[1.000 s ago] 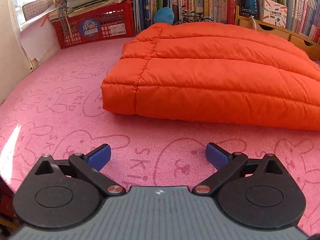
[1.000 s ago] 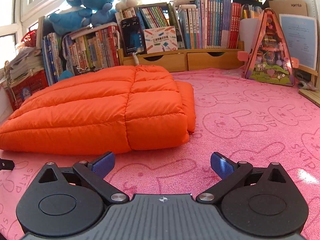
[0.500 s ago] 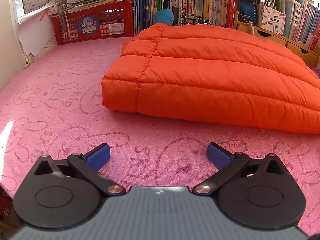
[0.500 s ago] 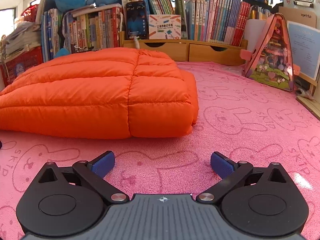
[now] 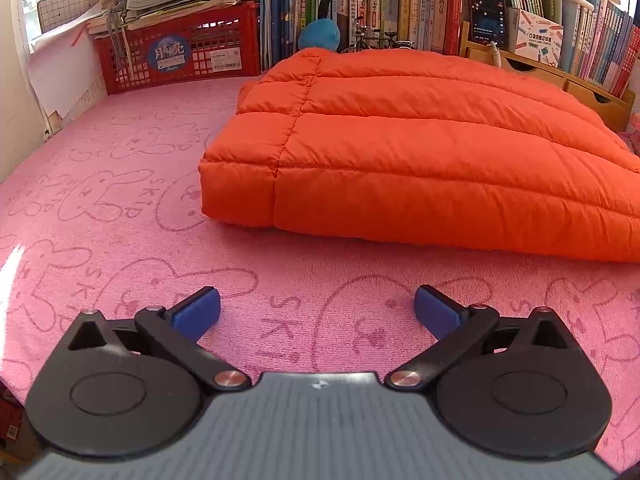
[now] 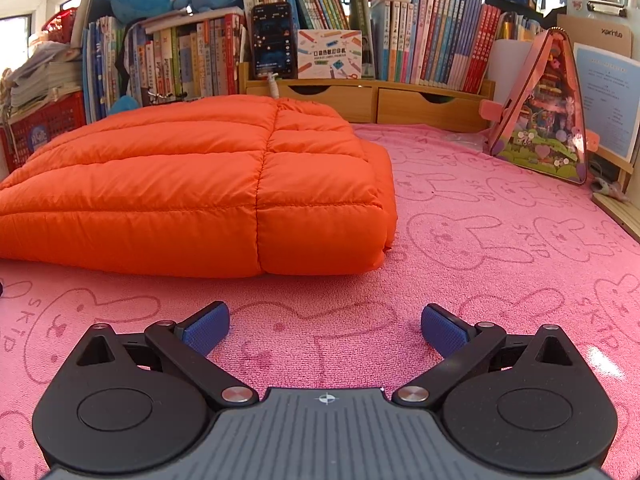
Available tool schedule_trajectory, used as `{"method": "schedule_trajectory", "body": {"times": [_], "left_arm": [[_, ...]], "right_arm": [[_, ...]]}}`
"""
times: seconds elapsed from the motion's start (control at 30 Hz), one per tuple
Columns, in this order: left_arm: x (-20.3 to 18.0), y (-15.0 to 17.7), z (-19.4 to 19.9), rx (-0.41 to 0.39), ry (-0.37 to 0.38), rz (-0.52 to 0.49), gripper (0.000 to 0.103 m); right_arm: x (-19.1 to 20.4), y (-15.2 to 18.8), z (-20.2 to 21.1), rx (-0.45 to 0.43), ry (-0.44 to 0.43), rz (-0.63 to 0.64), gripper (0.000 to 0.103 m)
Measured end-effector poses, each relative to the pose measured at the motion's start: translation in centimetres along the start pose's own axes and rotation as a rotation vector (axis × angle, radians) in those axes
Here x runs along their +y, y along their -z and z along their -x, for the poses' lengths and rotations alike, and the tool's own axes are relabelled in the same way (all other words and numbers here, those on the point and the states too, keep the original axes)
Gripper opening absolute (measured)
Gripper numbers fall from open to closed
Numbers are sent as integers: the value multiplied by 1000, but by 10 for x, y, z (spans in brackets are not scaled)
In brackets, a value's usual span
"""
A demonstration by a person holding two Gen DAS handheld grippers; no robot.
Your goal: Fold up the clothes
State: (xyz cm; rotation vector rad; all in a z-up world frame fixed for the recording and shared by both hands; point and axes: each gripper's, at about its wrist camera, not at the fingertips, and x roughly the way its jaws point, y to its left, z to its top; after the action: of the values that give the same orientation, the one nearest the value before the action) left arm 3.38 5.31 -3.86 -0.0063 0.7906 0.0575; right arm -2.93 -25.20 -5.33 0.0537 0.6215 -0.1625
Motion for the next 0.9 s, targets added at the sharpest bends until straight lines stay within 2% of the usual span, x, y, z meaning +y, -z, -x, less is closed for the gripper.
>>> {"method": "schedule_trajectory", "body": {"times": [0.33,0.5,0.73,0.9], "left_arm": [[5,-5,-2,24,31,-23,103],[5,-7,-2,42,24,-22,103],[9,-13,-4,60,14,-12,103],[13,-15,-4,46,-38,-17,103]], "right_arm": [[-3,-2,-2,6,-14,-4,103],[-5,-4,-3,7,-15,-12,103],[-21,-23,-4,-42,-16,-30,103],[-42,-35,-6,-81,-135,-97,101]]}}
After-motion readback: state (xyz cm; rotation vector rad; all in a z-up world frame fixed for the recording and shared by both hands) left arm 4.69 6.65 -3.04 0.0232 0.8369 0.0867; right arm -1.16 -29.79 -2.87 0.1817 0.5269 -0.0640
